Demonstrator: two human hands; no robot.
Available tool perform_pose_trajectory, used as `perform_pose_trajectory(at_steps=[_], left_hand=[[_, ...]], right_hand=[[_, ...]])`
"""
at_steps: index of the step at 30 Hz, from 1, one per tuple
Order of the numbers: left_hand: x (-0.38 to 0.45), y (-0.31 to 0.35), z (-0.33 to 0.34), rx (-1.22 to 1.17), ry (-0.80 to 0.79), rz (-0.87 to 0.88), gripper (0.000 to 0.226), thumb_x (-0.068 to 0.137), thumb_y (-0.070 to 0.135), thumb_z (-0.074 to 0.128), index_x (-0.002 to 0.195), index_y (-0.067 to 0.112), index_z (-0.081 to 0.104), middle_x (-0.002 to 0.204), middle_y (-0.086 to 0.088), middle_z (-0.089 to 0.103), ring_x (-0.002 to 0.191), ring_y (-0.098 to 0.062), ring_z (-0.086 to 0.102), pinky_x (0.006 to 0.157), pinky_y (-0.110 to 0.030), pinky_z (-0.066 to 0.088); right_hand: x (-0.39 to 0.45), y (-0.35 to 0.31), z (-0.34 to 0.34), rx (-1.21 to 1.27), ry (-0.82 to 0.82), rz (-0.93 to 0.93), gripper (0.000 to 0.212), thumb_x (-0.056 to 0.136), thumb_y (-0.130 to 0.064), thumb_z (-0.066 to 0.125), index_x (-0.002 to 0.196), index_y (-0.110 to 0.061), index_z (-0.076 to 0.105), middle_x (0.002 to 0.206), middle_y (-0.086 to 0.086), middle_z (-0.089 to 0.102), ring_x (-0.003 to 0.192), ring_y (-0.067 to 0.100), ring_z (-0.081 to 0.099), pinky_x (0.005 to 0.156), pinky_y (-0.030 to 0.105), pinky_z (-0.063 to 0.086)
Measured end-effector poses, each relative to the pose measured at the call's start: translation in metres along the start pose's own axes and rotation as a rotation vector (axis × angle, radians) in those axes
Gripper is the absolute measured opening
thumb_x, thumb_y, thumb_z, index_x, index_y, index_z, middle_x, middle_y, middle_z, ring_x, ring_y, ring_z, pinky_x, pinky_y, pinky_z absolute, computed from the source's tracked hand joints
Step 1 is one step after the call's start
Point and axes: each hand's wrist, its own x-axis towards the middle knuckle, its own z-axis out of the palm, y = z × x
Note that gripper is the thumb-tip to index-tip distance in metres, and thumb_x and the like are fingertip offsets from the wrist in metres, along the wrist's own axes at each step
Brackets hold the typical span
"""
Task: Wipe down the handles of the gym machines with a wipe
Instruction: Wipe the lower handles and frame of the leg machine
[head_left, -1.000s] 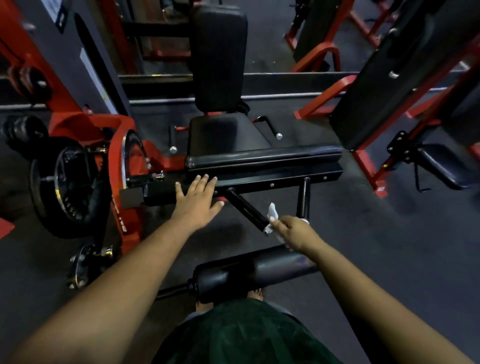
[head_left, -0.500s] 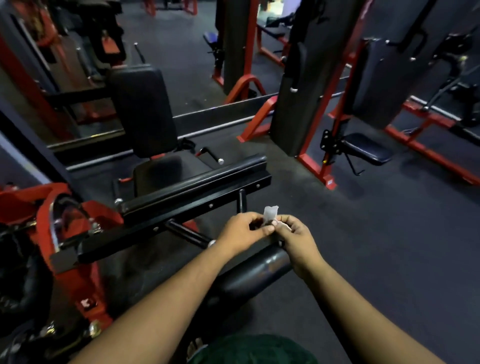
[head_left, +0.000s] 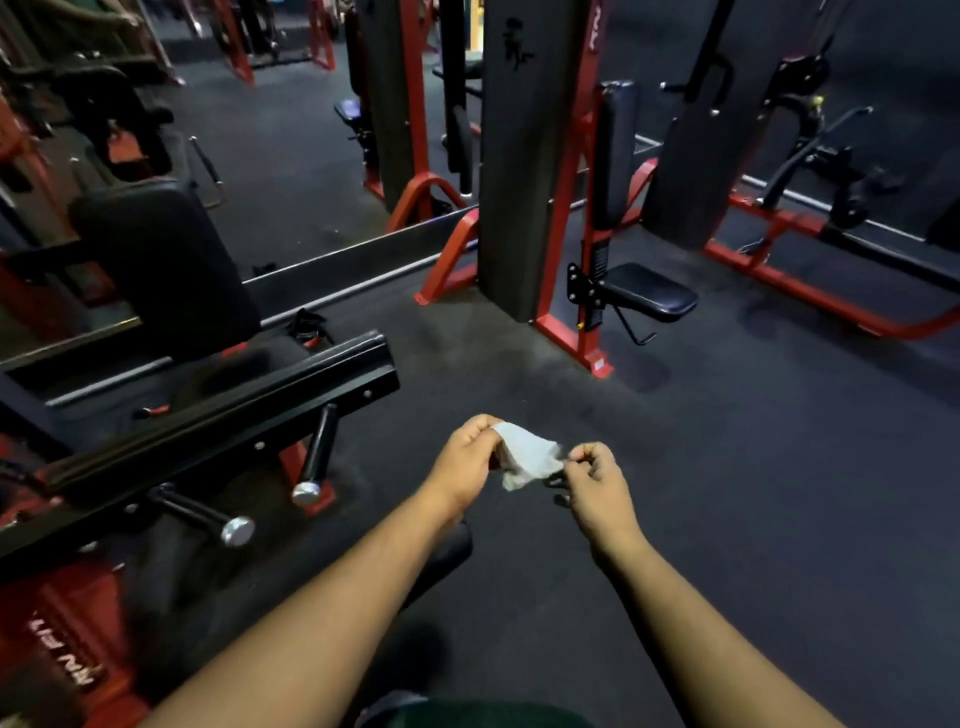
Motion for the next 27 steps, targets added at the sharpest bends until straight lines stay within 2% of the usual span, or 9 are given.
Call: perform_pose_trajectory(at_steps=[3,5,7,12,16,19,22,25,27], left_hand=[[0.011,0.011,0.033,0.13,-0.024,0.041,0.019,0.108,0.012,0.046,0.099,0.013,0.063,0.081,-0.003,0.063,0.066,-0.011,0.056,0.052,-0.019,0.045],[0.024,0.017,0.048,0.222,-0.077,0.123,0.015,0.106,0.014,0.052,0.096,0.016,0.063,0.079,0.001,0.064,0.063,-0.007,0.057,0.05,-0.019,0.044],[0.04,0.022,0.061,0.281,-0.144,0.176,0.015,0.103,0.011,0.058,0.09,0.017,0.065,0.075,0.007,0.065,0.061,0.0,0.058,0.054,-0.019,0.045],[0.096,0.031,0.071,0.625,-0.164,0.229,0.016,0.081,0.04,0.064,0.075,0.025,0.067,0.065,0.009,0.066,0.06,-0.01,0.06,0.059,-0.036,0.049],[0.148,0.035,0.066,0.94,-0.251,0.187,0.029,0.087,0.049,0.068,0.066,0.03,0.063,0.057,0.01,0.058,0.054,-0.007,0.052,0.053,-0.03,0.039],[0.189,0.029,0.074,0.839,-0.439,0.099,0.033,0.089,0.033,0.074,0.06,0.025,0.06,0.053,0.01,0.057,0.051,-0.005,0.05,0.056,-0.028,0.04],[0.229,0.027,0.077,0.74,-0.568,0.094,0.028,0.084,0.016,0.076,0.063,0.026,0.06,0.062,0.011,0.059,0.062,-0.007,0.054,0.065,-0.032,0.043],[0.267,0.032,0.079,0.696,-0.6,0.245,0.005,0.088,0.02,0.075,0.091,0.024,0.076,0.09,0.01,0.067,0.084,-0.006,0.064,0.078,-0.028,0.051],[0.285,0.035,0.083,0.453,-0.529,0.195,0.014,0.094,0.006,0.07,0.104,0.012,0.077,0.105,-0.002,0.074,0.097,-0.009,0.067,0.088,-0.026,0.053]], right_hand=[[0.01,-0.009,-0.028,-0.051,-0.01,-0.082,0.025,0.102,-0.017,0.053,0.123,-0.031,0.055,0.123,-0.007,0.067,0.114,0.007,0.063,0.092,0.023,0.048],[0.014,-0.022,-0.038,-0.041,-0.192,-0.125,0.037,0.103,-0.041,0.055,0.139,-0.04,0.047,0.132,-0.017,0.062,0.121,-0.004,0.057,0.099,0.021,0.046],[0.025,-0.03,-0.044,-0.114,-0.334,-0.158,0.049,0.097,-0.049,0.062,0.143,-0.039,0.047,0.129,-0.017,0.064,0.118,-0.005,0.06,0.097,0.02,0.05],[0.082,-0.037,-0.072,-0.257,-0.196,-0.225,0.006,0.096,-0.023,0.07,0.096,-0.019,0.074,0.092,-0.001,0.075,0.085,0.014,0.07,0.08,0.035,0.055],[0.133,-0.041,-0.093,-0.295,-0.238,-0.239,0.013,0.099,-0.02,0.065,0.087,-0.016,0.069,0.087,-0.001,0.071,0.08,0.006,0.063,0.078,0.028,0.05],[0.173,-0.051,-0.087,-0.079,-0.152,-0.191,0.016,0.103,-0.017,0.057,0.093,-0.009,0.066,0.088,0.004,0.068,0.085,0.015,0.063,0.087,0.036,0.054],[0.215,-0.064,-0.082,0.064,-0.075,-0.113,0.019,0.104,-0.016,0.054,0.097,-0.001,0.062,0.084,0.009,0.067,0.08,0.02,0.062,0.081,0.041,0.055],[0.255,-0.068,-0.083,-0.018,-0.02,-0.146,0.019,0.103,-0.026,0.058,0.093,-0.013,0.066,0.086,0.008,0.071,0.078,0.019,0.065,0.075,0.043,0.054],[0.279,-0.069,-0.084,-0.053,0.003,-0.173,0.017,0.102,-0.029,0.06,0.093,-0.018,0.069,0.089,0.005,0.074,0.078,0.017,0.065,0.073,0.042,0.054]])
